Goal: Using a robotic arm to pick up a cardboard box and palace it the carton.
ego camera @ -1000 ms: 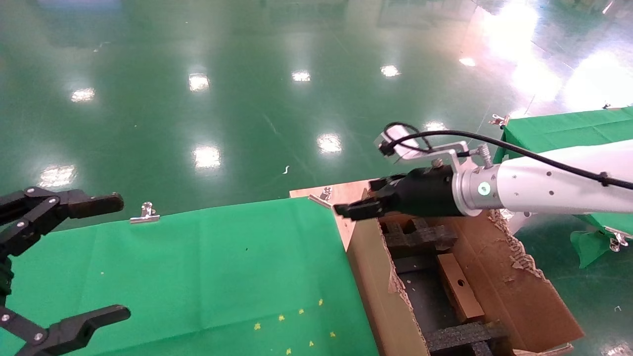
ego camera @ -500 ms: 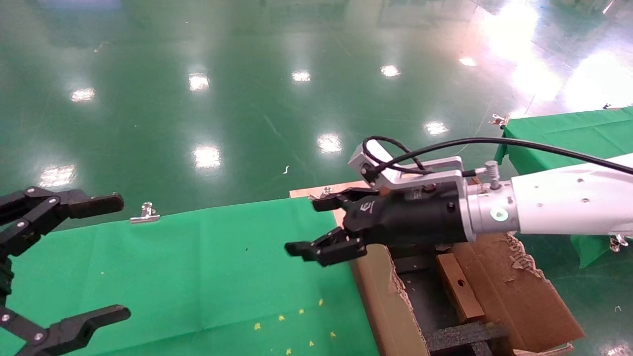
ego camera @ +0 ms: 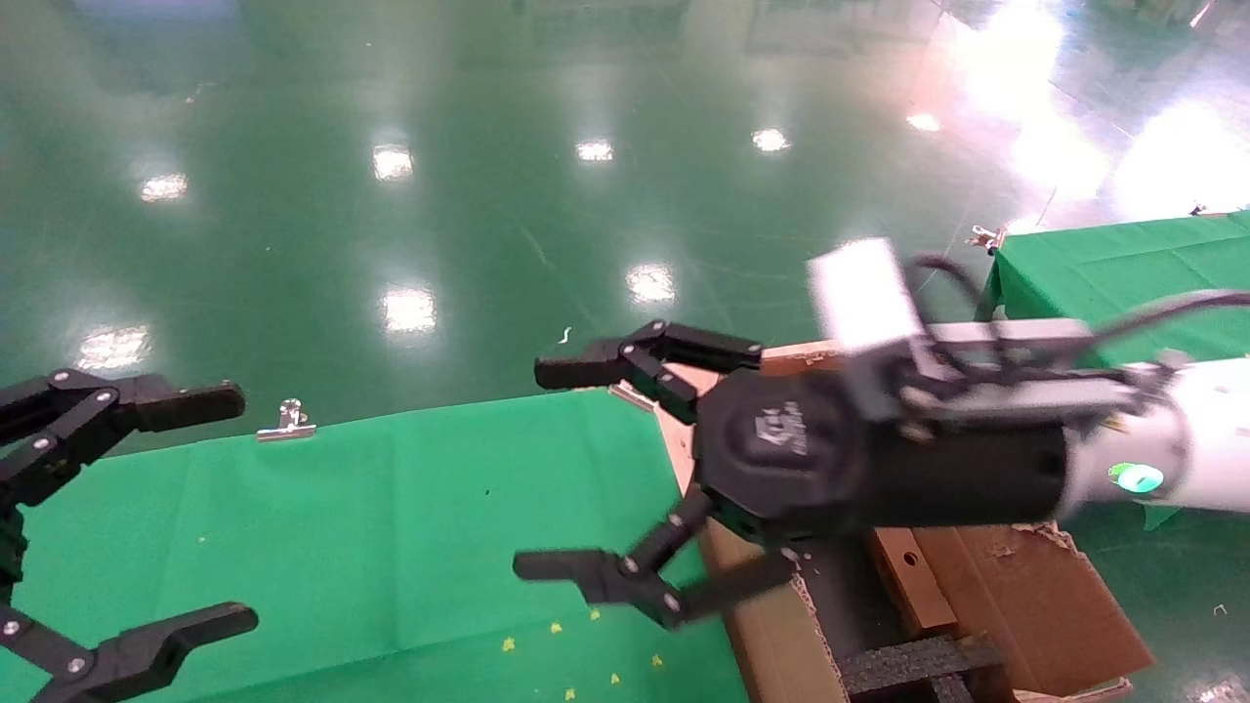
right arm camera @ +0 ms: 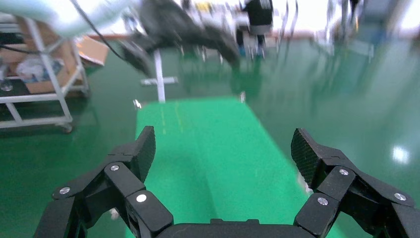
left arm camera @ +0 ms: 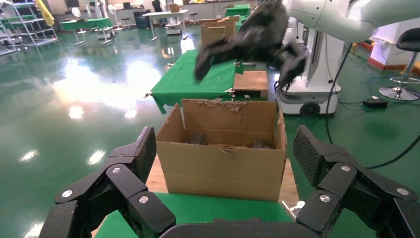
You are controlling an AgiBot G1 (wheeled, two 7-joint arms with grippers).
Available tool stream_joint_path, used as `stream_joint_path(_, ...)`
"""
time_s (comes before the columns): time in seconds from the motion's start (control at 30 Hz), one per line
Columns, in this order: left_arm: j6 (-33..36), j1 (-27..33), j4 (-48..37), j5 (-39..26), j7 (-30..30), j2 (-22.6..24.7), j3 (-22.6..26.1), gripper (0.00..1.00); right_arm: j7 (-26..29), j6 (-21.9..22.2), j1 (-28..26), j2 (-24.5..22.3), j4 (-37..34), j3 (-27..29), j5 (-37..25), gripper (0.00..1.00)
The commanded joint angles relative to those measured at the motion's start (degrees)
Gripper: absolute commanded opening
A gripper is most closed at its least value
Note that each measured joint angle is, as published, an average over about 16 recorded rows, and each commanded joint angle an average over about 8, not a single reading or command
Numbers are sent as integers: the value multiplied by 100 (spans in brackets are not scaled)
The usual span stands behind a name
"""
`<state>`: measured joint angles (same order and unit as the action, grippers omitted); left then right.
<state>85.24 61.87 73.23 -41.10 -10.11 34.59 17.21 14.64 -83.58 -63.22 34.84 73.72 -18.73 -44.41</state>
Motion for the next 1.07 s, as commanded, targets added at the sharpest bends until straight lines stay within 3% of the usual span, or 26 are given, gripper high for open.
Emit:
stream_joint_path(0.03,0,0,0,0,0,0,0,100,-362,-209,164,18,-14,283,264,100)
stream_joint_path(0.2,-1,-1,-1,2,1,-1,1,100,-588,-391,308,35,-27,542,510,100)
stream_joint_path(1.07,-2,0,-1,2,0,-1,0,100,-375,-213,170,21,-18,280,261,100)
